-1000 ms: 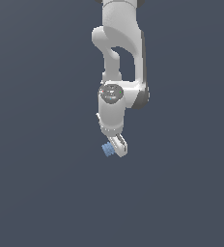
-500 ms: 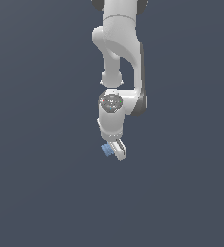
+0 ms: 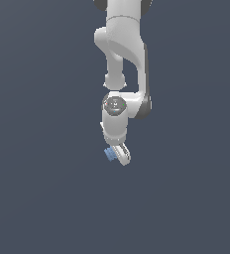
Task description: Pick up the object and move it to a goal position.
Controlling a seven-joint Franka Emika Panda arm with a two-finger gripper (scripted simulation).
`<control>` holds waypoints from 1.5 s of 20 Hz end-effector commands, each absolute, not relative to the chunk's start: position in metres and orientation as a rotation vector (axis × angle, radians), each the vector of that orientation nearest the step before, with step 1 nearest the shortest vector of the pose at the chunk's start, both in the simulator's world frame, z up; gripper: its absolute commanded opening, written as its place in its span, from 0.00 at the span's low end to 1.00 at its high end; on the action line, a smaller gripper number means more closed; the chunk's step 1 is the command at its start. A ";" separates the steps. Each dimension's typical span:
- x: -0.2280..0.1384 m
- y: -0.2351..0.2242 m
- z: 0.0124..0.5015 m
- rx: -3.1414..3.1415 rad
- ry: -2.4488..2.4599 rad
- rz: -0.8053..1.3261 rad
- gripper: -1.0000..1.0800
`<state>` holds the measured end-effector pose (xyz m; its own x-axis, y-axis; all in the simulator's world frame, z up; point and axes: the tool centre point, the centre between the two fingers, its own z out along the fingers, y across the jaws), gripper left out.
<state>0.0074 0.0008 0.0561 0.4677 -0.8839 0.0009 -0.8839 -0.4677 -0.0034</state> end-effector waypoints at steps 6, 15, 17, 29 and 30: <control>0.010 0.000 0.063 -2.689 1.619 -0.004 0.00; 0.027 -0.005 0.110 -2.689 1.621 -0.004 0.00; 0.033 -0.007 0.125 -2.690 1.622 -0.004 0.00; 0.075 -0.018 0.234 -2.690 1.624 -0.003 0.00; 0.078 -0.019 0.242 -2.690 1.624 -0.003 0.00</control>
